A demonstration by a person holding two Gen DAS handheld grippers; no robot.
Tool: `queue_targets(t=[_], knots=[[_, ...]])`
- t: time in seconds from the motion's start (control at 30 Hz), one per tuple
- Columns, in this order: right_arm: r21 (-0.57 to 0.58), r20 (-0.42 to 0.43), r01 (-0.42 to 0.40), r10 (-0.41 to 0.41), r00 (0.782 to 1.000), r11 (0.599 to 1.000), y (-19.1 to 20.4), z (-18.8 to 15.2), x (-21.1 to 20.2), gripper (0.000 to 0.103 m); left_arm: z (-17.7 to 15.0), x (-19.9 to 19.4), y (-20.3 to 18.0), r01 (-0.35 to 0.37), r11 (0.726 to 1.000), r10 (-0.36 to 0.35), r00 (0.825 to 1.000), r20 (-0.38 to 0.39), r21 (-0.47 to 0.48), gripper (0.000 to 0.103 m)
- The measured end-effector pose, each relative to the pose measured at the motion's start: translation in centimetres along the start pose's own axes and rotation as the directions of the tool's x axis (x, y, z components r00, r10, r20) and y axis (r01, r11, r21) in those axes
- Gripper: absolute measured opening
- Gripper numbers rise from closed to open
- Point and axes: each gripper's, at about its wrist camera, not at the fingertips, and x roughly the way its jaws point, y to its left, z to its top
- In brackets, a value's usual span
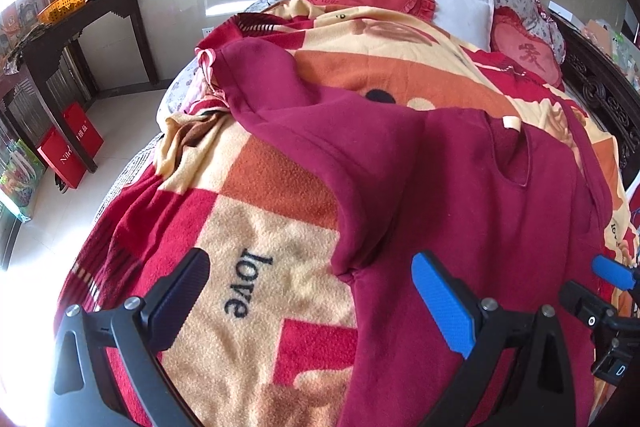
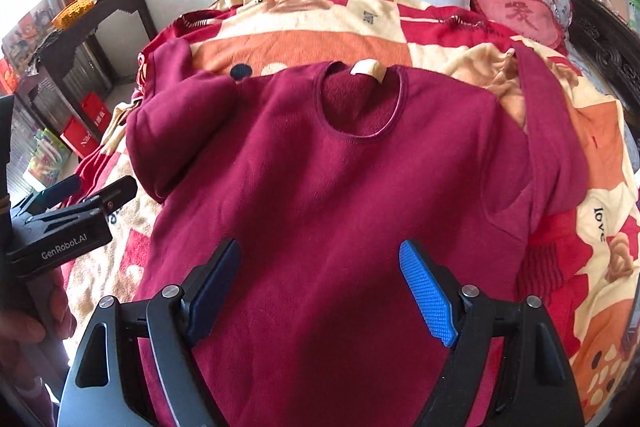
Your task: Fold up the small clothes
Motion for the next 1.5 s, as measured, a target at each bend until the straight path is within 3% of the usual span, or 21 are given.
queue_targets(t=[0.3,0.9,1.17,1.33,1.5], knots=[[0.0,0.0,-0.016,0.016,1.0,1.0,0.1,0.8,0.9,0.065,1.7,1.3,1.7,-0.023,0.999,0.023,1.0,-0.004,-0.044,0.103],[-0.002,-0.006,-0.02,0.02,1.0,1.0,0.2,1.1,1.6,0.065,1.8,1.9,1.6,-0.074,0.996,0.075,0.997,0.015,-0.04,0.103],[-0.023,-0.014,-0.01,0.01,1.0,1.0,0.5,1.2,1.5,0.065,1.8,2.3,1.4,-0.025,0.999,0.025,1.0,-0.008,-0.046,0.103],[-0.026,-0.021,-0.012,0.012,1.0,1.0,0.6,1.2,1.5,0.065,3.8,3.3,3.7,0.029,0.987,-0.03,1.0,-0.001,-0.159,0.103],[-0.029,-0.029,-0.019,0.018,0.999,0.999,0.7,1.1,1.6,0.065,5.2,3.9,5.2,0.033,0.974,-0.036,0.999,-0.007,-0.226,0.1]])
